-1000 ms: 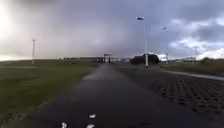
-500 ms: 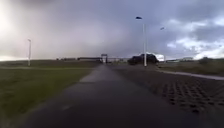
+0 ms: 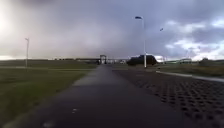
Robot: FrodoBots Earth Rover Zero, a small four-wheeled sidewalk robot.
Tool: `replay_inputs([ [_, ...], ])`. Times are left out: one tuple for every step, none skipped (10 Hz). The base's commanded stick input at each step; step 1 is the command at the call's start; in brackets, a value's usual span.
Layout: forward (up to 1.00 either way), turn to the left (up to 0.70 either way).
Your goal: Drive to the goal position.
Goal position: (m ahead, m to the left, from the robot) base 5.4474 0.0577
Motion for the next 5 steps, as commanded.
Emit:
replay_inputs([
  [0.70,0.00],
  [0.70,0.00],
  [0.70,0.00],
  [0.70,0.00],
  [0.70,0.00],
])
